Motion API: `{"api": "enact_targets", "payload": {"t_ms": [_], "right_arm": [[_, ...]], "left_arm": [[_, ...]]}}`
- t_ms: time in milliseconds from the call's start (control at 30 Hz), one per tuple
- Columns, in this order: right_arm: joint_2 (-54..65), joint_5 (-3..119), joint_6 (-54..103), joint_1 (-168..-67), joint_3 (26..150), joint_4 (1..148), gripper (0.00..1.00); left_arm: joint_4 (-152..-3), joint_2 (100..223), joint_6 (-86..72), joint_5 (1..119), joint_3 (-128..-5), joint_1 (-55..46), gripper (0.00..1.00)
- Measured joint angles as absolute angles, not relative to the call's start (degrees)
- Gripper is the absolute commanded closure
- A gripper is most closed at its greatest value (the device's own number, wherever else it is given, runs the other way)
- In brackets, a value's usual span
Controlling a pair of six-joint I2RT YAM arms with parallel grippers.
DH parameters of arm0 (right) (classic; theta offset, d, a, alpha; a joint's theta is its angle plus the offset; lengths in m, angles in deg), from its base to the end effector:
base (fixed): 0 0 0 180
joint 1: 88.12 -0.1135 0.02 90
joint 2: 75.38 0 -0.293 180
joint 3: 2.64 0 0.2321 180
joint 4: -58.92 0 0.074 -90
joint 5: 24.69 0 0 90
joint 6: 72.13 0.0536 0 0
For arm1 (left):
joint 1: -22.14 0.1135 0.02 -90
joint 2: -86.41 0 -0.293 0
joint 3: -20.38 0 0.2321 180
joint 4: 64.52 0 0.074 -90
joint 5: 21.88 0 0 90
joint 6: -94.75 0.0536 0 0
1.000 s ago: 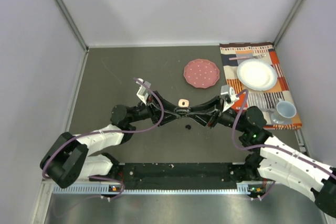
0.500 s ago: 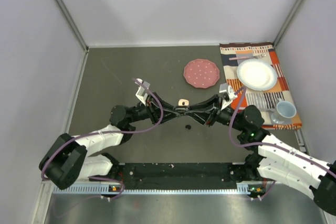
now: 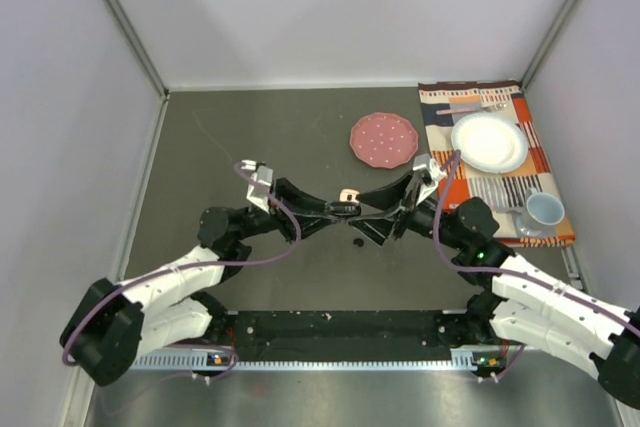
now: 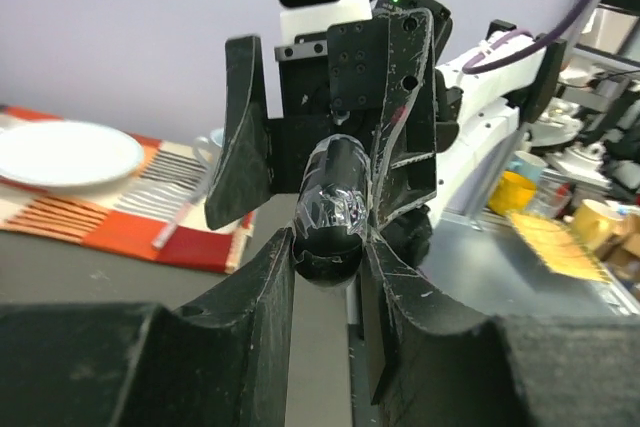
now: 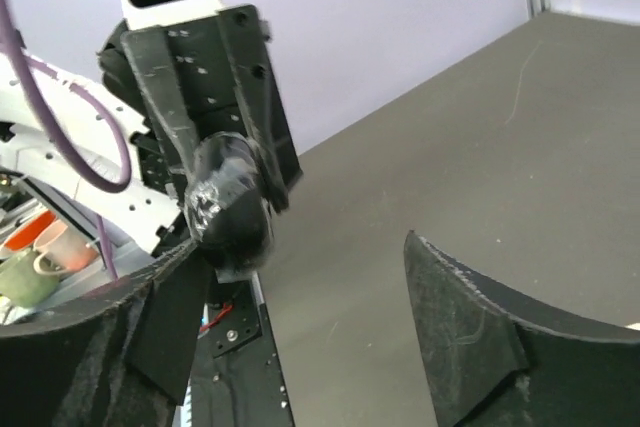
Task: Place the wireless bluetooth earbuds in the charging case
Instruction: Pass from the left arm to the right
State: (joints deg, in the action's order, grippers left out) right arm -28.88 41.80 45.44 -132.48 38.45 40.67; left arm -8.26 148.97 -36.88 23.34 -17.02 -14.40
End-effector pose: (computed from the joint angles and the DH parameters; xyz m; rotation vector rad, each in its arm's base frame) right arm 0.1062 0.1338 0.3315 -0.5852 1.3776 1.3102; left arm 0.1310 -0.1441 0.3327 0.7503 1.1305 -1.5745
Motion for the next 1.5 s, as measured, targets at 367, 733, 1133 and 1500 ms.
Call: {"api": "enact_targets", "payload": {"t_ms": [367, 733, 1133, 1500], "right_arm": [[-33.1, 50.3, 54.5, -132.6, 43.3, 51.4, 0.11], [-24.4, 51.6, 69.3, -132.6, 51.3, 59.8, 0.15], [-18.7, 47.6, 80.9, -132.6, 50.3, 58.9, 0.30], [-16.0, 45.5, 86.0, -132.6, 49.5, 53.7, 0.49]], "left_arm": [[-26.3, 133.0, -15.2, 30.7, -14.8, -15.1, 1.00], [-33.4, 132.6, -6.9, 37.1, -13.3, -16.7, 1.00], [-34.0, 131.5, -4.9, 40.6, -12.5, -17.3, 1.00], [-32.8, 131.9, -5.2, 40.7, -11.9, -17.4, 1.00]]}}
